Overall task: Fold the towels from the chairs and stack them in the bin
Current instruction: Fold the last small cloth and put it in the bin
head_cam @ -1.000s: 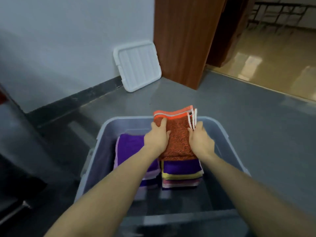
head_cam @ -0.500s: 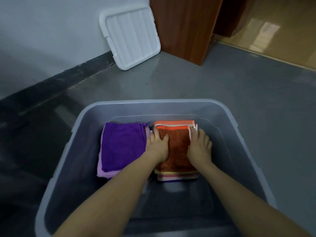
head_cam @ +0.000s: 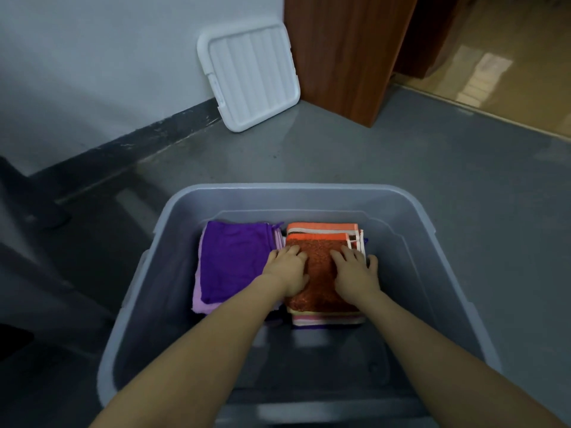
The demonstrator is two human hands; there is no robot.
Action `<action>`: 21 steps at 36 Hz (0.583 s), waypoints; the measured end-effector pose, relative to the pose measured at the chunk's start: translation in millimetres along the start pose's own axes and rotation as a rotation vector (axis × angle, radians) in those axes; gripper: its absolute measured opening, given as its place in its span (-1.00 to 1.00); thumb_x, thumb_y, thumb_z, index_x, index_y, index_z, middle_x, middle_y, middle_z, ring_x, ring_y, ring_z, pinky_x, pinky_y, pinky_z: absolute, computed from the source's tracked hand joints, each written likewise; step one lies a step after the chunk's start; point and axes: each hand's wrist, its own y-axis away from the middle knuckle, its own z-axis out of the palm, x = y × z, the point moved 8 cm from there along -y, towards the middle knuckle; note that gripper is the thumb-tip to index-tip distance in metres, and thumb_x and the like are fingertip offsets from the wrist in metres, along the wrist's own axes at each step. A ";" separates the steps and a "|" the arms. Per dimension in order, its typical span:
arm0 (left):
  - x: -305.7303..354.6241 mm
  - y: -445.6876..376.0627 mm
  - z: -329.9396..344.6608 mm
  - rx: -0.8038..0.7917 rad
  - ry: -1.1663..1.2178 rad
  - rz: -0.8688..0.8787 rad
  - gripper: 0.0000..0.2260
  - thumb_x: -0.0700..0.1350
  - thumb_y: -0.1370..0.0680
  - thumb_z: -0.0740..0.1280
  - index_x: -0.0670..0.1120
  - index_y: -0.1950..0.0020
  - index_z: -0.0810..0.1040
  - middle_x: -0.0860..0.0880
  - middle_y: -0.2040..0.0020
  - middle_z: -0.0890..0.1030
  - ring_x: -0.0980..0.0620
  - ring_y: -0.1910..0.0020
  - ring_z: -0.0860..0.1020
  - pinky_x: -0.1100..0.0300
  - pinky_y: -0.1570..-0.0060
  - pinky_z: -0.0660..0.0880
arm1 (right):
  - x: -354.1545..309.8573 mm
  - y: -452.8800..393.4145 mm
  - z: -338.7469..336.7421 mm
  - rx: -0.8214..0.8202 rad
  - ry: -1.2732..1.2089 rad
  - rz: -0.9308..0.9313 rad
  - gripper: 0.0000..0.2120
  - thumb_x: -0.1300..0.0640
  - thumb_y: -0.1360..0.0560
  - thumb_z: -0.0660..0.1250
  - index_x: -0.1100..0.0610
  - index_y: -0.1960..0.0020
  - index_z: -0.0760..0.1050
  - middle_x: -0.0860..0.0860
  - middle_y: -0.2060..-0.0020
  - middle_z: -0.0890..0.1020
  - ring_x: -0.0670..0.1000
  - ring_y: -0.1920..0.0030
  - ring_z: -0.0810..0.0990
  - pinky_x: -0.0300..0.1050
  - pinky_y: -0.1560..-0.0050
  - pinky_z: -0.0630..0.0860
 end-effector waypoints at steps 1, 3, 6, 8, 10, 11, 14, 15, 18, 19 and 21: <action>-1.0 5.7 -8.5 0.023 0.019 -0.010 -0.54 0.02 -0.59 0.20 -0.12 -0.45 0.29 -0.12 -0.47 0.24 -0.12 -0.44 0.20 0.01 -0.37 0.13 | -2.4 2.9 -6.3 0.009 -0.030 0.009 -0.48 0.20 -0.53 0.12 0.00 -0.47 0.16 0.04 -0.45 0.22 0.10 -0.43 0.18 0.11 -0.39 0.04; -4.7 17.9 -27.9 0.085 0.058 -0.033 -0.62 0.00 -0.60 0.20 -0.13 -0.37 0.36 -0.13 -0.38 0.34 -0.14 -0.37 0.31 0.01 -0.30 0.21 | -8.7 8.0 -21.3 0.039 -0.057 0.014 -0.51 0.18 -0.54 0.12 0.01 -0.46 0.20 0.04 -0.40 0.28 0.11 -0.40 0.23 0.07 -0.37 0.10; -13.5 45.1 -63.2 0.175 0.163 -0.063 -0.69 -0.06 -0.60 0.19 -0.17 -0.29 0.41 -0.17 -0.30 0.41 -0.19 -0.29 0.40 0.00 -0.26 0.32 | -25.9 19.1 -48.0 0.066 -0.085 -0.015 -0.59 0.16 -0.55 0.12 0.07 -0.40 0.26 0.08 -0.35 0.33 0.14 -0.37 0.27 0.04 -0.34 0.15; -16.8 56.2 -83.6 0.213 0.228 -0.073 -0.72 -0.12 -0.60 0.18 -0.22 -0.24 0.43 -0.23 -0.25 0.44 -0.23 -0.25 0.43 -0.01 -0.22 0.38 | -34.9 21.4 -65.1 0.091 -0.090 -0.023 -0.63 0.16 -0.56 0.13 0.12 -0.36 0.30 0.11 -0.31 0.36 0.16 -0.34 0.30 0.04 -0.33 0.18; -25.4 78.8 -109.4 0.274 0.248 -0.089 -0.73 -0.14 -0.59 0.17 -0.25 -0.23 0.45 -0.26 -0.24 0.46 -0.23 -0.25 0.44 -0.01 -0.21 0.39 | -54.4 32.7 -92.1 0.141 -0.094 -0.055 -0.65 0.15 -0.56 0.13 0.13 -0.33 0.33 0.12 -0.29 0.38 0.17 -0.32 0.34 0.03 -0.30 0.23; -29.8 90.8 -122.7 0.309 0.239 -0.101 -0.72 -0.14 -0.59 0.18 -0.24 -0.25 0.45 -0.25 -0.24 0.47 -0.22 -0.25 0.44 0.00 -0.22 0.39 | -64.7 38.6 -105.9 0.171 -0.096 -0.074 -0.66 0.14 -0.56 0.13 0.13 -0.32 0.34 0.12 -0.28 0.39 0.17 -0.31 0.35 0.02 -0.28 0.25; -41.2 123.6 -164.1 0.413 0.221 -0.113 -0.71 -0.15 -0.58 0.17 -0.22 -0.26 0.44 -0.23 -0.25 0.48 -0.19 -0.25 0.44 0.01 -0.22 0.40 | -94.1 48.9 -147.0 0.256 -0.140 -0.136 -0.68 0.14 -0.57 0.14 0.14 -0.31 0.37 0.11 -0.27 0.43 0.14 -0.32 0.37 -0.02 -0.26 0.27; -47.0 137.6 -179.0 0.446 0.217 -0.123 -0.72 -0.16 -0.58 0.17 -0.22 -0.26 0.44 -0.23 -0.24 0.48 -0.18 -0.25 0.44 0.02 -0.21 0.40 | -105.9 54.6 -163.0 0.296 -0.163 -0.160 -0.68 0.14 -0.57 0.15 0.14 -0.30 0.37 0.11 -0.27 0.44 0.14 -0.32 0.38 -0.03 -0.26 0.27; -63.0 177.4 -223.7 0.550 0.219 -0.136 -0.72 -0.21 -0.58 0.13 -0.21 -0.25 0.45 -0.22 -0.25 0.49 -0.17 -0.25 0.44 0.04 -0.22 0.40 | -143.4 66.9 -209.5 0.389 -0.220 -0.245 -0.69 0.15 -0.57 0.16 0.16 -0.30 0.39 0.09 -0.27 0.46 0.13 -0.30 0.39 -0.06 -0.24 0.28; -70.1 193.8 -237.8 0.589 0.215 -0.148 -0.73 -0.22 -0.57 0.13 -0.22 -0.24 0.46 -0.22 -0.24 0.50 -0.17 -0.24 0.45 0.04 -0.21 0.40 | -158.5 73.4 -224.3 0.416 -0.241 -0.290 -0.69 0.15 -0.57 0.16 0.16 -0.30 0.40 0.09 -0.26 0.47 0.12 -0.30 0.40 -0.07 -0.23 0.27; -81.9 221.4 -262.1 0.651 0.209 -0.173 -0.74 -0.25 -0.55 0.14 -0.23 -0.20 0.47 -0.23 -0.20 0.52 -0.18 -0.20 0.47 0.03 -0.17 0.41 | -186.1 80.5 -249.3 0.453 -0.283 -0.369 -0.70 0.17 -0.57 0.16 0.18 -0.28 0.41 0.10 -0.25 0.49 0.12 -0.29 0.41 -0.06 -0.23 0.28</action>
